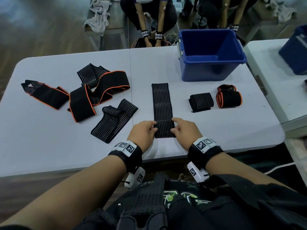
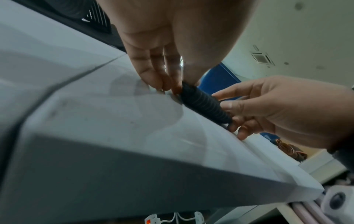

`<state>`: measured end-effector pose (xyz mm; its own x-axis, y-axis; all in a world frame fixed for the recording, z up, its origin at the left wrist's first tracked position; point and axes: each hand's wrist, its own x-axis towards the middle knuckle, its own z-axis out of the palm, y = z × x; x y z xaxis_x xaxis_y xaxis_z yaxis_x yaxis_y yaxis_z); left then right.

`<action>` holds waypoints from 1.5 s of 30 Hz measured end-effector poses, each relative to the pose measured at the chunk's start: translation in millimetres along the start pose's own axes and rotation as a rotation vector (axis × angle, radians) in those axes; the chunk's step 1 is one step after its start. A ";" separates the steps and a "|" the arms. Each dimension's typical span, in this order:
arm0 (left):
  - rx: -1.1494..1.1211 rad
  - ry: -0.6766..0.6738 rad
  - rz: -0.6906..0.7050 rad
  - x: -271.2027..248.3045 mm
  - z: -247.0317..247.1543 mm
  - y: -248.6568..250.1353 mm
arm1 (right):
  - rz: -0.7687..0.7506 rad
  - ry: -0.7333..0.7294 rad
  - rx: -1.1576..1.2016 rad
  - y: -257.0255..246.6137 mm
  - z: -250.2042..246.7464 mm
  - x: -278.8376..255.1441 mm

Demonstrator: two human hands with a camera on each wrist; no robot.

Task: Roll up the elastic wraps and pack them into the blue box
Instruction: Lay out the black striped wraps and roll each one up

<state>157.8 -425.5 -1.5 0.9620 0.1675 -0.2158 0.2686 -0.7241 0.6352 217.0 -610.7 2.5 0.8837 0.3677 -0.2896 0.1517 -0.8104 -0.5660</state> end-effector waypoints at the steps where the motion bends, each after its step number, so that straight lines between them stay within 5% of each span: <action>1: 0.051 -0.019 0.030 0.2 -0.5 0.2 | -0.017 -0.021 -0.054 0.0 -0.2 1.8; 6: 0.127 -0.166 0.091 4.3 -5.8 -3.0 | -0.035 -0.163 -0.136 2.9 -1.8 4.6; 12: 0.075 -0.072 0.131 10.3 -7.7 -2.1 | -0.014 -0.127 -0.001 2.5 -8.6 10.4; 24: -0.235 0.052 -0.184 15.2 -4.0 -5.3 | 0.139 -0.066 0.034 -5.7 -11.1 20.5; 30: -0.055 0.052 -0.080 12.9 -4.3 0.3 | 0.080 -0.017 0.060 -9.1 -6.8 19.4; 37: 0.207 -0.115 0.027 10.1 -16.1 -1.9 | -0.003 -0.129 -0.059 -7.5 -9.2 19.5; 45: 0.101 -0.037 0.064 11.6 -13.5 3.2 | 0.042 -0.114 0.024 -11.1 -21.1 25.8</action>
<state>170.5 -416.9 8.0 0.9740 0.0952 -0.2056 0.1984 -0.7967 0.5709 247.5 -601.8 17.6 0.8326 0.3843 -0.3989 0.1034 -0.8153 -0.5697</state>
